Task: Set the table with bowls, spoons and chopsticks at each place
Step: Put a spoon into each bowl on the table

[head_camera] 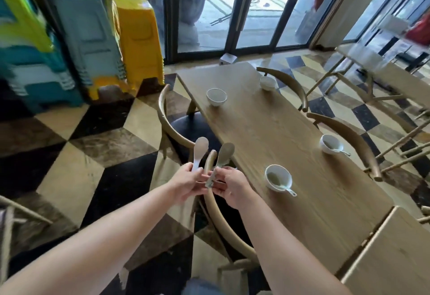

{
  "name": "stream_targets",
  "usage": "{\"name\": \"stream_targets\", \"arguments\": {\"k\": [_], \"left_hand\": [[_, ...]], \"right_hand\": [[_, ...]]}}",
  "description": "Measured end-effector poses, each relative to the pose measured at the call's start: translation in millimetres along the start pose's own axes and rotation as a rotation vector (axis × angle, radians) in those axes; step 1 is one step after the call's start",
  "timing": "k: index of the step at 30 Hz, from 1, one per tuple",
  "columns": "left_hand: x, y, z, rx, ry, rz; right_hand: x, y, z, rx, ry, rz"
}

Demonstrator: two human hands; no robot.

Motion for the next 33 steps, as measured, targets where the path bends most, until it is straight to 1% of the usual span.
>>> {"name": "stream_targets", "arguments": {"k": [6,13,18,23,28,33], "left_hand": [[-38.6,26.9,16.1,0.017,0.068,0.093],[-37.9,110.1,43.3,-0.107,0.151,0.115],[-30.3,175.9,84.0,-0.174,0.116,0.142],[-26.7,234.5,134.5,-0.185,0.120,0.137],[-32.8,283.9,164.0,-0.217,0.133,0.068],[-45.8,349.4,191.0,-0.257,0.178,0.012]], "right_hand": [[22.4,33.7,-12.6,-0.042,-0.053,0.063],[50.3,103.9,-39.6,-0.041,-0.111,0.050],[61.0,165.0,-74.8,-0.014,-0.075,0.084],[73.2,208.2,-113.8,0.028,-0.035,0.143],[86.3,240.2,-141.9,0.048,-0.059,0.172],[101.8,281.8,-173.7,0.062,-0.061,0.307]]}}
Point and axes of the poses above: each hand's wrist, its own y-axis towards the middle knuckle, its own x-axis out of the palm, z = x × y, the point moved 3 cm from there along y, towards the middle knuckle, and after that the axes turned 11 degrees about z, right-handed, at the moved point
